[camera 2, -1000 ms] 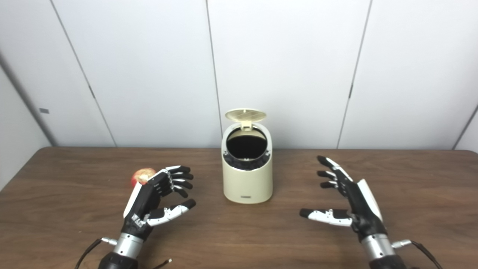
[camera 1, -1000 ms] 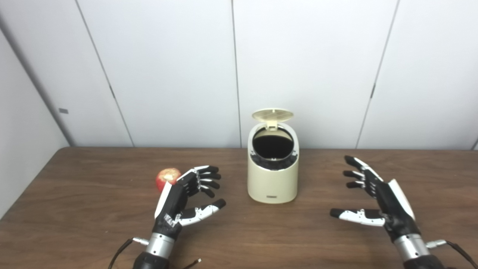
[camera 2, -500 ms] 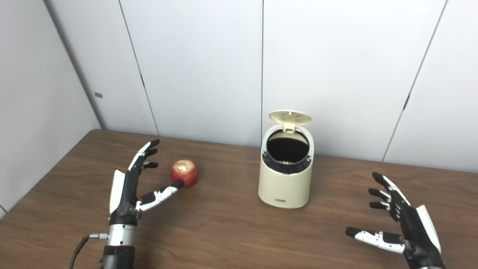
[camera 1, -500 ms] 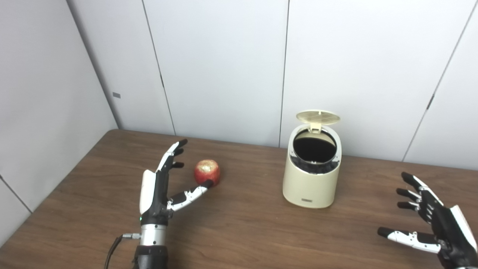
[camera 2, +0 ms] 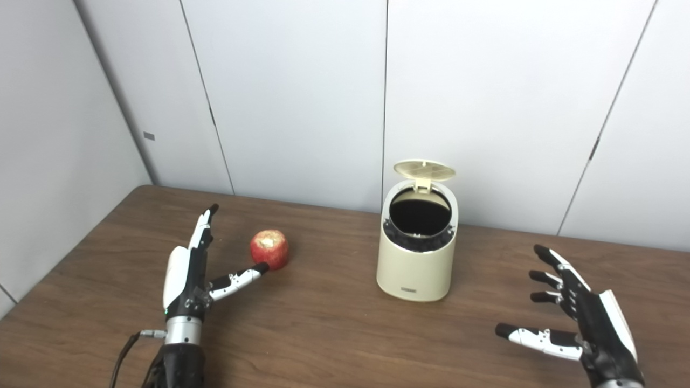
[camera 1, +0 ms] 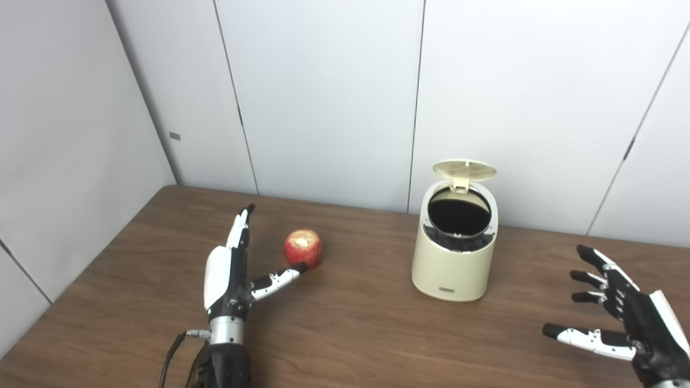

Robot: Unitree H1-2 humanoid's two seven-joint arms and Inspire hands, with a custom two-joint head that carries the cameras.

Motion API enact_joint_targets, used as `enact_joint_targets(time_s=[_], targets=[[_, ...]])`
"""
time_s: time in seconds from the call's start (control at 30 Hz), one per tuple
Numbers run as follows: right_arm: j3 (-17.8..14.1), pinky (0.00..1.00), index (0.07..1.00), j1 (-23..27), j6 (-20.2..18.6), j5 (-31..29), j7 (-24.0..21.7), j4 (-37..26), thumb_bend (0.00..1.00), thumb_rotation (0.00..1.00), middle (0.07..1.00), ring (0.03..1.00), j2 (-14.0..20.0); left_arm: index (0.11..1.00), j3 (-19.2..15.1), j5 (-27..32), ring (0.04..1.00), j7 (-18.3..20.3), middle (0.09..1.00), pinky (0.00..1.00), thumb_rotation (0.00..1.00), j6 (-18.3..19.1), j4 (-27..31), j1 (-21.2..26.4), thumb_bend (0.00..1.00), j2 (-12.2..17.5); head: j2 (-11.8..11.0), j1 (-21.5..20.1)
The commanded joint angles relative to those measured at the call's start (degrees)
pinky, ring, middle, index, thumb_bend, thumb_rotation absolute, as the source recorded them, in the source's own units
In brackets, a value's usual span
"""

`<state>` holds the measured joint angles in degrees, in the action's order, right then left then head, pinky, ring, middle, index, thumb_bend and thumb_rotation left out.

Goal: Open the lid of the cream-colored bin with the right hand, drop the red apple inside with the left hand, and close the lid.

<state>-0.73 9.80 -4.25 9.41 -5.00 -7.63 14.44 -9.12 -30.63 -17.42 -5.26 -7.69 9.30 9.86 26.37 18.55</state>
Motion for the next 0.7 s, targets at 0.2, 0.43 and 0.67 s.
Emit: enact_joint_targets(time_s=[0.2, 0.43, 0.67], targets=[[0.04, 0.66, 0.873, 0.84, -0.88, 0.46, 0.08, -4.06, 0.74, 0.00, 0.921, 0.811, 0.23, 0.941, 3.90, -1.57, 0.892, 3.05, 0.890, 0.74, 0.34, 8.61, -1.47, 4.92, 0.99, 4.17, 0.30, -0.33], [-0.09, 0.67, 0.867, 0.80, -1.16, -0.36, -0.16, -5.45, 0.74, 0.00, 0.917, 0.803, 0.27, 0.918, 6.47, -1.30, 0.870, 2.82, 0.861, 0.74, 0.34, 9.95, -6.88, 8.08, 0.99, 5.04, 0.59, -0.98], [-0.28, 0.65, 0.850, 0.62, -2.37, -0.52, -0.23, -7.62, 0.75, 0.00, 0.901, 0.785, 0.14, 0.907, 9.14, -0.83, 0.847, 1.79, 0.848, 0.70, 0.34, 9.44, -10.77, 10.45, 0.97, 4.98, 1.29, -1.72]])
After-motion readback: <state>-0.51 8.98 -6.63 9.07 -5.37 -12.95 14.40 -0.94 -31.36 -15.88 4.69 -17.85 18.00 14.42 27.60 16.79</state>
